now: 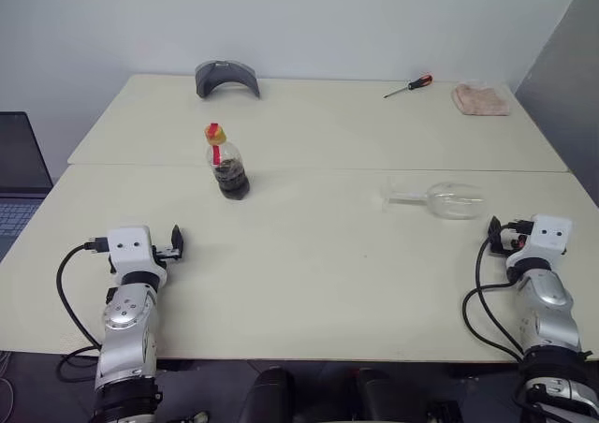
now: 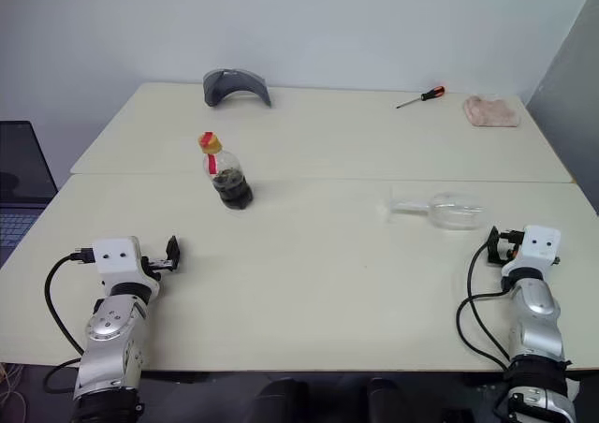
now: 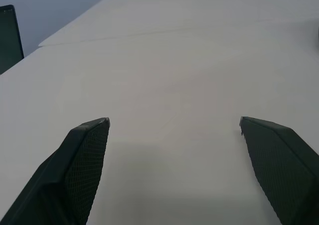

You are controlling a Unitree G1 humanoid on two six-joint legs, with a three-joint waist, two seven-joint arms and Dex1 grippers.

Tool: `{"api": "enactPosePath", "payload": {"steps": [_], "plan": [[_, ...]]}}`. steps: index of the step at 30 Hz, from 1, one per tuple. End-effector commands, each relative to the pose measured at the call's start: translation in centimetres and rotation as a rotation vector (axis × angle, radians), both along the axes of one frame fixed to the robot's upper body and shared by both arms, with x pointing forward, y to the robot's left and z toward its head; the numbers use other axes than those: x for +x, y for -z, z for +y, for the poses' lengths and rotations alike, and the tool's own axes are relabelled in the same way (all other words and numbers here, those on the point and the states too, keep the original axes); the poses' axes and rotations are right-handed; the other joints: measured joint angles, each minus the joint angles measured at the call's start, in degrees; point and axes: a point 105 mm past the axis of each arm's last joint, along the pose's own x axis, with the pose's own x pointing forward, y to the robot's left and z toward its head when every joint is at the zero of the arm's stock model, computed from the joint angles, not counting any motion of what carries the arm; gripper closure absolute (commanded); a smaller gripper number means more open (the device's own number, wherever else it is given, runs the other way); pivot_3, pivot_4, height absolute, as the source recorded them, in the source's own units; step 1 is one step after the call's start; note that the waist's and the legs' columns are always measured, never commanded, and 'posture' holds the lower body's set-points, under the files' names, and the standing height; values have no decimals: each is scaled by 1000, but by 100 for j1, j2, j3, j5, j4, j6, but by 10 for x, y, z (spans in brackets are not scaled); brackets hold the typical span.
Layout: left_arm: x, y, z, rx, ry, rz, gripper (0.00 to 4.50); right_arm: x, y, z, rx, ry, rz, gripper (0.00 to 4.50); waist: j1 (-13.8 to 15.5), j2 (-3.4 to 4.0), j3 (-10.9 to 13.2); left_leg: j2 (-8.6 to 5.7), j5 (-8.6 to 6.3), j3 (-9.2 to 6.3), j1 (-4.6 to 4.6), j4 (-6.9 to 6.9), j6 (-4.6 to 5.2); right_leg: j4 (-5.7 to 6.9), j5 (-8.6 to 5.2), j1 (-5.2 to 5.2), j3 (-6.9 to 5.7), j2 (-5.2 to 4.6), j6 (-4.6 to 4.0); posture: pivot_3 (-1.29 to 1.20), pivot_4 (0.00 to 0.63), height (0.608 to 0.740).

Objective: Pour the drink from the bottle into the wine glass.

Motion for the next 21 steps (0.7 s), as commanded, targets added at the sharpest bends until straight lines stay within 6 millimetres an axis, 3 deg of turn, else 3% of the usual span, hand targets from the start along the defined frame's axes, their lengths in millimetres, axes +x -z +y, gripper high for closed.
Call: {"api": "enactPosePath", "payload": {"steps": [1, 5, 9, 16, 18, 21], "plan": [[0, -11, -7, 35, 41, -47, 26, 1, -14, 0, -5, -4, -49, 0, 0, 0, 0, 0, 0, 0, 0, 0, 0, 0, 0, 0, 0, 0, 0, 0, 150, 740], [1, -9, -8, 40, 47, -32, 26, 0, -13, -1, -5, 1, -50, 0, 0, 0, 0, 0, 0, 0, 0, 1, 0, 1, 0, 0, 0, 0, 0, 0, 150, 740], [1, -7, -23, 65, 152, -13, 26, -4, -14, -2, -4, -8, -56, 0, 1, 1, 0, 0, 0, 1, 1, 2, 0, 4, 0, 0, 0, 0, 0, 0, 150, 740], [-2, -13, -40, 60, 274, -56, 26, -26, -40, -10, -17, -53, -122, 0, 48, 3, -2, 0, 0, 1, 1, 2, 0, 3, 0, 0, 1, -1, 0, 0, 150, 740], [-1, -12, -41, 62, 274, -55, 26, -34, -51, -4, 4, -131, -143, 0, 70, 3, -2, 0, 0, 0, 0, 2, 1, 2, 0, 0, 0, -2, 0, 0, 150, 740], [2, -11, -40, 55, 270, -53, 26, -45, -65, 29, 71, -356, -134, 0, 76, 3, -2, 2, -1, -2, 1, 0, 1, 0, 0, 1, -1, -1, 0, 0, 150, 740]]}}
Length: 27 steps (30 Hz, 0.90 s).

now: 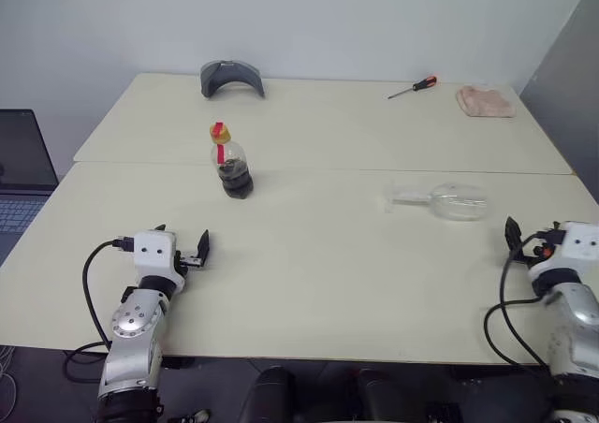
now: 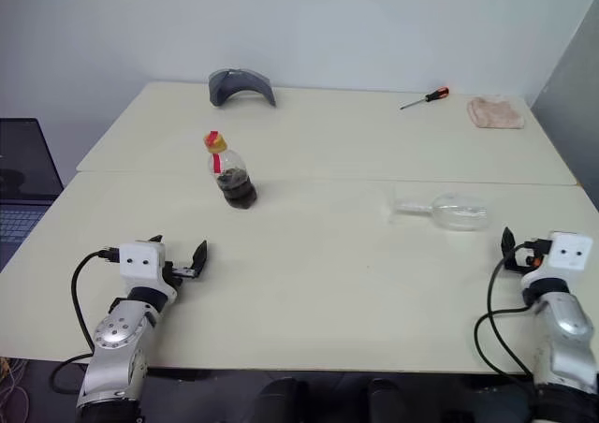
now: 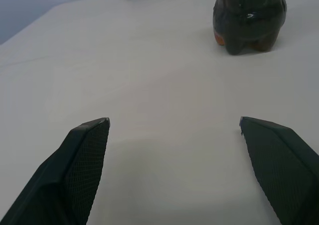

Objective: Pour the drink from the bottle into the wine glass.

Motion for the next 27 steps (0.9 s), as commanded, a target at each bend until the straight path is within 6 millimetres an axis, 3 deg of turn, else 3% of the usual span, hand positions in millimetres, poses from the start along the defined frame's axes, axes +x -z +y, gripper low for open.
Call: {"api": "enactPosePath", "payload": {"steps": [1, 4, 8, 13, 16, 20, 27], "plan": [[5, -14, -3, 0, 19, -57, 26, -12, -35, 39, 79, -279, -39, 0, -1, 0, 0, 1, 0, -1, -1, 0, 0, 0, 0, -1, -2, 0, 0, 0, 150, 740], [10, -20, -5, -13, 55, -75, 26, -31, -53, 73, 114, -518, 16, 0, -3, 0, 0, 5, 0, -1, 0, 1, 1, -1, 0, 0, -5, 1, 0, 0, 150, 740], [15, -26, -4, -16, 57, -89, 26, -50, -68, 97, 107, -678, 66, 0, 9, -3, -1, 6, 0, -4, -4, 2, 1, -15, 0, 4, -11, 2, 0, 0, 150, 740], [28, -32, -9, -28, 77, -89, 26, -69, -70, 153, -29, -987, 177, 0, 7, -9, 2, 5, 0, -3, -10, 4, 1, -24, 0, 3, -11, 2, 2, 0, 150, 740], [35, -34, -14, -34, 102, -84, 26, -66, -65, 173, -139, -1062, 179, 0, 8, -18, 1, 6, 0, -7, -9, 6, 1, -24, 0, 3, -15, 5, 4, 0, 150, 740], [50, -38, -29, -36, 167, -75, 26, -44, -67, 201, -192, -1104, 84, 0, 9, -24, 5, 3, 1, -4, -10, 9, 1, -23, 3, 1, -13, 5, 9, 0, 150, 740], [71, -45, -40, -52, 194, -84, 26, -24, -62, 219, -208, -1088, 1, 0, 18, -29, 5, -3, 1, -9, -20, 7, 0, -26, 7, -3, -12, 0, 13, 0, 150, 740]]}}
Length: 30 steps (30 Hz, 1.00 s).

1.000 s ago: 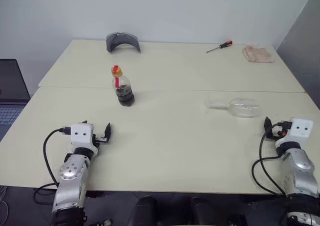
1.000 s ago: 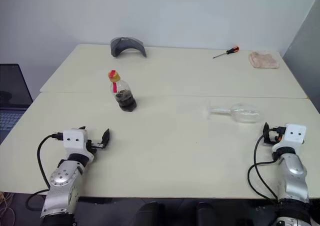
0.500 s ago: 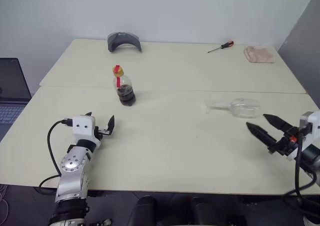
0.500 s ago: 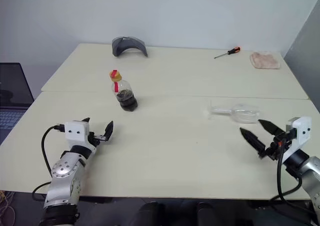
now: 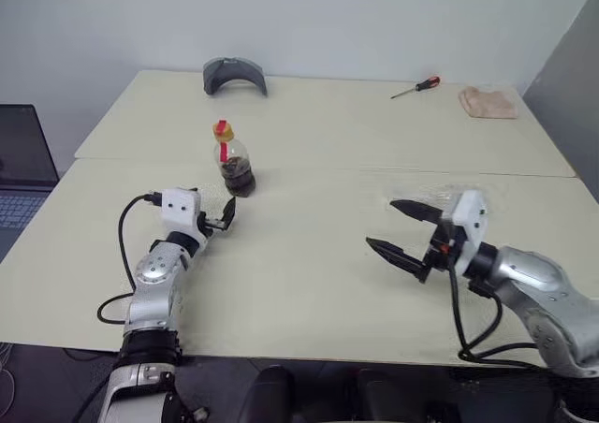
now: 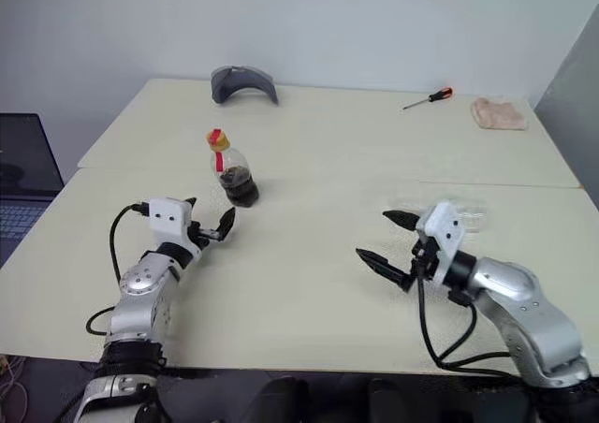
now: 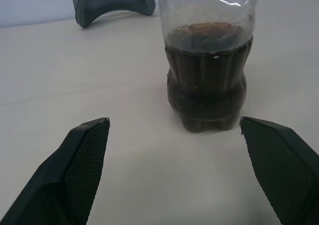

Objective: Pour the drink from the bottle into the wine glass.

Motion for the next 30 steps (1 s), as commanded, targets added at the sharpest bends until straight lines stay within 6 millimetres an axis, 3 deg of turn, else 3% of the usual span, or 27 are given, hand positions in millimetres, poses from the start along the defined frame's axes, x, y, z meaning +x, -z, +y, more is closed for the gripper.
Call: {"api": "enactPosePath", "payload": {"steps": [1, 11, 19, 30], "plan": [[11, -14, -9, 3, 26, -45, 26, 3, -2, 4, -6, -4, -63, 0, 5, 0, 0, -1, 0, 0, 0, -1, 0, -1, 0, 0, 0, -1, 0, 0, 150, 740], [39, -30, -45, -51, 136, -65, 26, 1, 1, 12, -5, -35, -79, 0, 3, -1, 0, -3, 0, -2, 2, 6, 0, 6, 5, 1, -1, -2, 5, 0, 150, 740], [57, -41, -45, -96, 77, -88, 26, 2, 3, 13, -14, -51, -84, 0, 5, -1, 1, -6, 0, -2, 2, 7, 0, 6, 5, 1, -1, -2, 5, 0, 150, 740], [62, -42, -38, -106, 36, -93, 26, 4, 5, 17, -7, -53, -92, 0, 4, -1, 1, -6, 1, -3, 2, 9, -1, 8, 5, 1, -1, -3, 5, 0, 150, 740]]}}
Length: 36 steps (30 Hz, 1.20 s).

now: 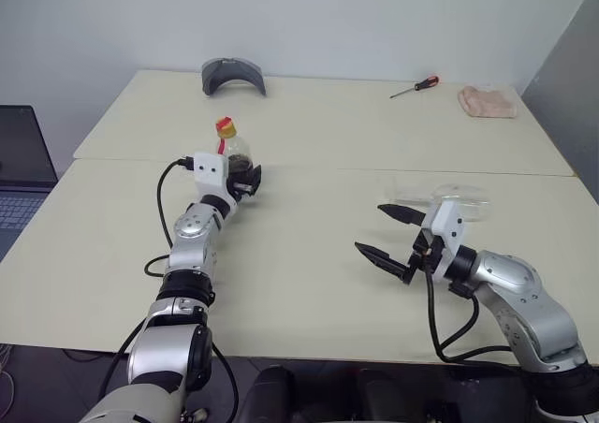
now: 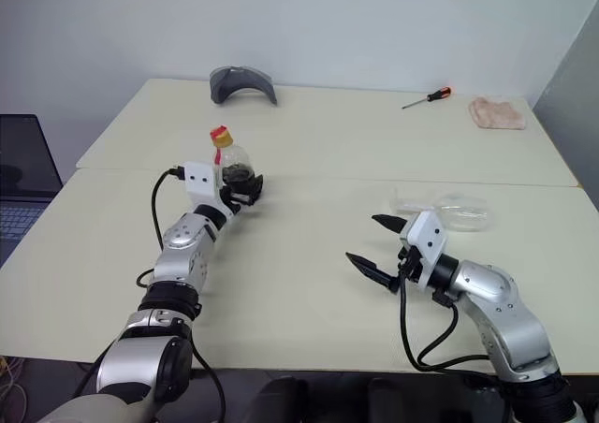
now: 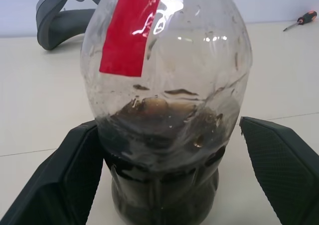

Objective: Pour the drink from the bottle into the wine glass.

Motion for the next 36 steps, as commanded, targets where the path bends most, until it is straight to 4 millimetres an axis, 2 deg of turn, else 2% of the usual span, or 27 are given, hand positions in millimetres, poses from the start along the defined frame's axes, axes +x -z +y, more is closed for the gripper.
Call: {"api": "enactPosePath", "payload": {"steps": [1, 14, 17, 21, 24, 28, 33, 36], "plan": [[6, -19, 3, -13, -16, -55, 26, -1, -9, 6, 7, -24, -50, 0, 0, 0, 0, 0, 0, 0, 0, 2, 0, 2, 0, 0, -1, 0, 0, 0, 150, 740], [17, -17, -1, -41, 10, -11, 26, 1, -13, 11, 2, -31, -63, 0, -2, 0, 0, -2, 0, 0, -1, 2, 0, 2, 0, -1, -1, 0, 0, 0, 150, 740], [18, -17, -4, -29, 22, -11, 634, 1, -13, 11, 3, -31, -65, 0, -3, 0, 0, -3, 0, 0, 0, 2, -1, 2, 0, -1, -1, -1, 0, 0, 150, 740], [17, -18, -10, -19, 50, -25, 1775, 1, -14, 12, 1, -33, -67, 0, -3, 0, 0, -3, 0, 0, 0, 2, -1, 2, 0, -1, -1, -1, 0, 0, 150, 740], [13, -18, -11, -3, 71, -38, 2335, 2, -17, 11, -1, -30, -70, 0, -4, 0, 0, -4, 1, 0, -1, 2, -1, 2, 0, -1, -1, -2, 0, 0, 150, 740], [4, -19, -14, 27, 106, -70, 2593, 1, -20, 9, -6, -34, -71, 0, -13, 0, 0, -4, 1, 1, -1, 0, -1, 1, 0, -3, 2, -3, 0, 0, 150, 740], [-33, -23, -50, 96, 286, -113, 2789, -7, -33, 5, -14, -77, -46, 0, -12, 1, 0, -3, 2, 1, -3, -3, -4, -2, 0, -4, 5, -5, -2, 0, 150, 740], [-59, -15, -77, 151, 381, -103, 2835, -15, -40, 5, -11, -110, -22, 0, -2, 1, 0, -3, 2, 0, -3, -2, -3, -2, 0, -1, 5, -8, -2, 0, 150, 740]]}}
